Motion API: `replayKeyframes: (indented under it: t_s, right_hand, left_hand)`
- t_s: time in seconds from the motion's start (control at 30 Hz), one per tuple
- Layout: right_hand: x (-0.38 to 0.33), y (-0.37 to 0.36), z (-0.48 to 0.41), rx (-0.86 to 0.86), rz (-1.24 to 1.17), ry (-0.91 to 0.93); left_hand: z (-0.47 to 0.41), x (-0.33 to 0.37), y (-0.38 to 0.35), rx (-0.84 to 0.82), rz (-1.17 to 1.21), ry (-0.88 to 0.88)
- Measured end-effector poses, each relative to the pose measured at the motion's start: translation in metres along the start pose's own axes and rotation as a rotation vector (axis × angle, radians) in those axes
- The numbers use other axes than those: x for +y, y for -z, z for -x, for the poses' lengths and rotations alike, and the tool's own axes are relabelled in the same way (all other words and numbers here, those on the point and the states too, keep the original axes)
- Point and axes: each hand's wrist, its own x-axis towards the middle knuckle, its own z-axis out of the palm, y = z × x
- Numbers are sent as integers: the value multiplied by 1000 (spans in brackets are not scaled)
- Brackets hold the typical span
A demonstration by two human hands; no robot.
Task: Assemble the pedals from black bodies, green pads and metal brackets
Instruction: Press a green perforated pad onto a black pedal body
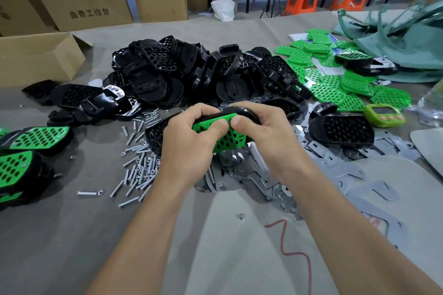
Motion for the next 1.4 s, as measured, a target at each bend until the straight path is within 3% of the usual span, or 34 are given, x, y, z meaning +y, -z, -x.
replayKeyframes:
  t_s: [0.17,0.37,0.53,0.73,0.8,0.93,1.13,1.27,1.4]
  right_hand:
    - [-1,5,1,-45,-191,-49]
    - [4,1,3,77,-91,9]
    - [5,1,0,95,21,-34]
    - [-1,11,0,-78,-222,-189]
    - [-1,10,2,-49,-233,-176]
    - [-2,8,2,64,-202,-111]
    - [-3,9,2,47,-122,-44]
    - [-3,10,3,28,-91,-30]
    - [-3,8,5,37,-81,-9]
  left_hand:
    - [2,4,-4,-9,59,-62]
    - [6,3,-11,57,-6,-106]
    - [6,3,-14,71,34,13]
    - [7,9,-13,107,452,274]
    - [6,10,-12,92,505,302]
    - [4,9,-10,37,385,262]
    - [1,9,-2,-75,176,146]
    - [1,7,-2,-146,163,98]
    - [2,7,-8,-86,204,101]
